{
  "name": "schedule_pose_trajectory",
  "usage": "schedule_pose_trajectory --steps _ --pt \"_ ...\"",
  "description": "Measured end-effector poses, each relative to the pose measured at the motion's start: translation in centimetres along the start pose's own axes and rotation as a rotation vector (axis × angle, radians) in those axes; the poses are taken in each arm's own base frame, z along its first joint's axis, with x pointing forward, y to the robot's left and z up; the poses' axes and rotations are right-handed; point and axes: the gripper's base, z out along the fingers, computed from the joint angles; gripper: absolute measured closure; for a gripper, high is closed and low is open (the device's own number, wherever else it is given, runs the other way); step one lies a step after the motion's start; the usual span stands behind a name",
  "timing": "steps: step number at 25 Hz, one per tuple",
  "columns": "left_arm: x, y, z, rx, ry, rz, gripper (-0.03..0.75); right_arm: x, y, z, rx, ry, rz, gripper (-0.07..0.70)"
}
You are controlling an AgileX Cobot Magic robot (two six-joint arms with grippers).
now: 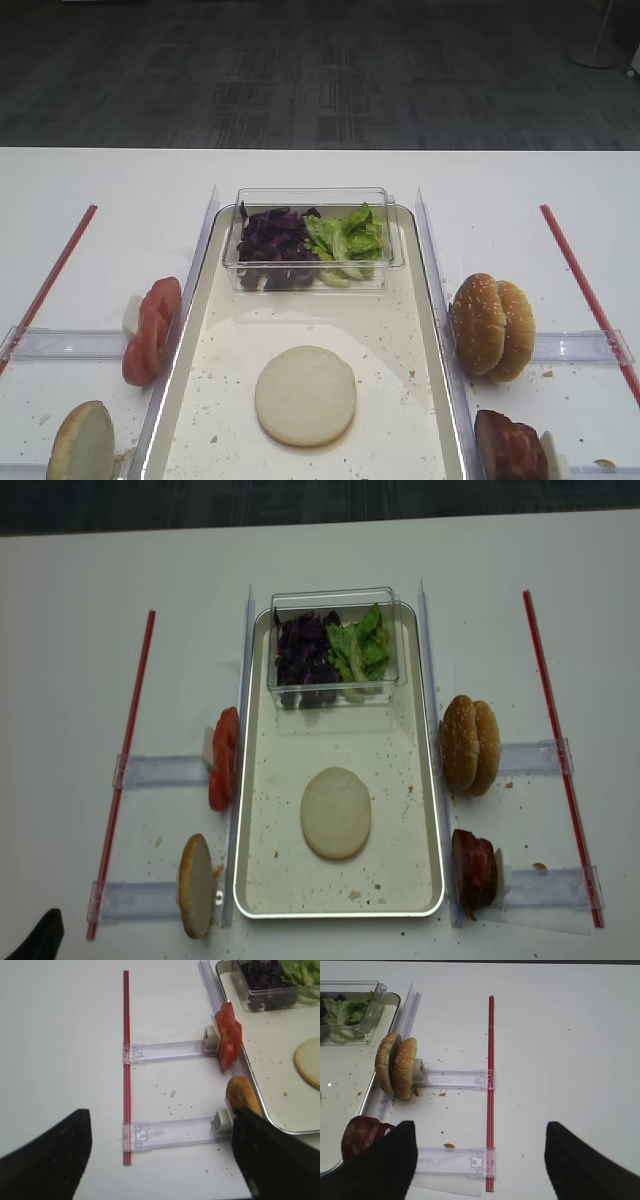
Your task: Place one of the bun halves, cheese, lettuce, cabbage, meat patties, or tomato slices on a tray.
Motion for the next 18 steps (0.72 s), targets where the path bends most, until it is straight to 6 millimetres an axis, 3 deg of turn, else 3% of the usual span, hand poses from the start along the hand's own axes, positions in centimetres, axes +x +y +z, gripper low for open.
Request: schedule_pose_trajectory --steps 18 --pt "0.0 0.0 0.0 0.0 0.0 0.0 0.183 0.0 0.0 0.0 0.0 0.0 0.0 0.079"
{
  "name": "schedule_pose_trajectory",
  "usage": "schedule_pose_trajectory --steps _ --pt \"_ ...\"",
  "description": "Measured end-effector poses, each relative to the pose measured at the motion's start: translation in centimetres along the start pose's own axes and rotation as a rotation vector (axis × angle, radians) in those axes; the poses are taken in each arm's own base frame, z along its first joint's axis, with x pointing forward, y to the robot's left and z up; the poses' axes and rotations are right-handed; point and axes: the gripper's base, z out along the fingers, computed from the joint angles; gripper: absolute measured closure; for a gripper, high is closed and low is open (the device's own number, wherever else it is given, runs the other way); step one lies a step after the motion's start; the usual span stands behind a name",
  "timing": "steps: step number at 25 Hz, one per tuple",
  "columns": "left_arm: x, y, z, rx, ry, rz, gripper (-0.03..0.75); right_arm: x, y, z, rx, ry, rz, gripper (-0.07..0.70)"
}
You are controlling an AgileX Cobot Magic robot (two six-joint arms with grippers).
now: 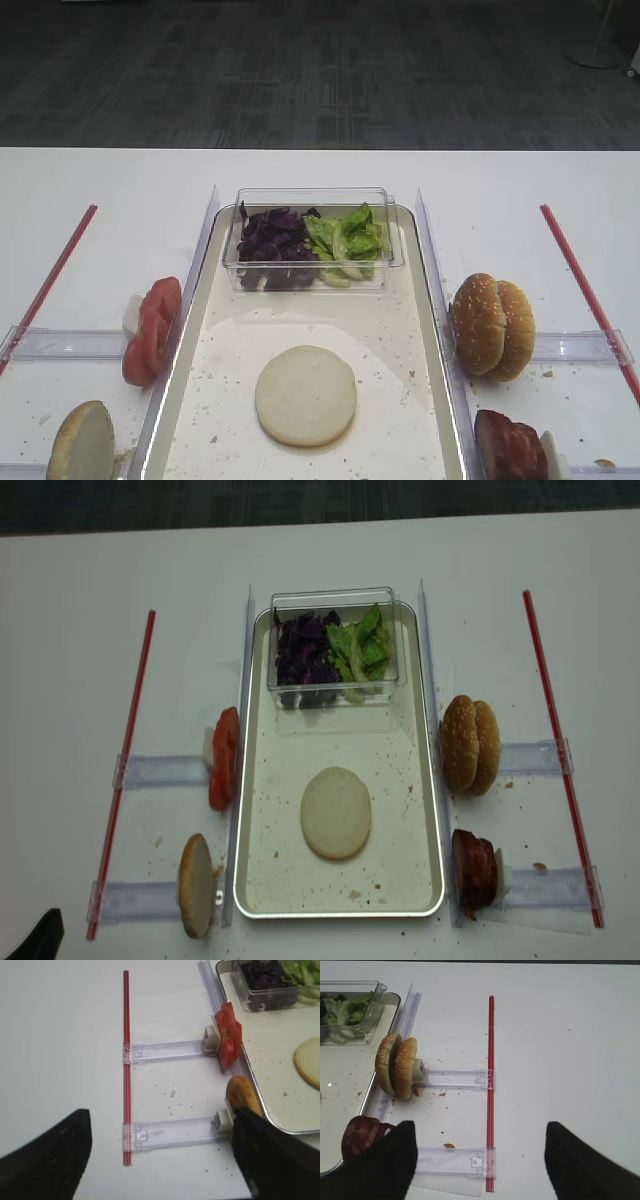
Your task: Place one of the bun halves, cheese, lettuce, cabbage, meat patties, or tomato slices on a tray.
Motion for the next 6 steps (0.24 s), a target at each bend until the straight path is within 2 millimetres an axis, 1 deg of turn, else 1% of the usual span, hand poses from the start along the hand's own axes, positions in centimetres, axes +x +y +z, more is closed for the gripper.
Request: schedule_pose_trajectory --steps 6 --pt "0.0 0.0 0.0 0.0 0.0 0.0 0.183 0.0 0.0 0.0 0.0 0.0 0.0 0.079"
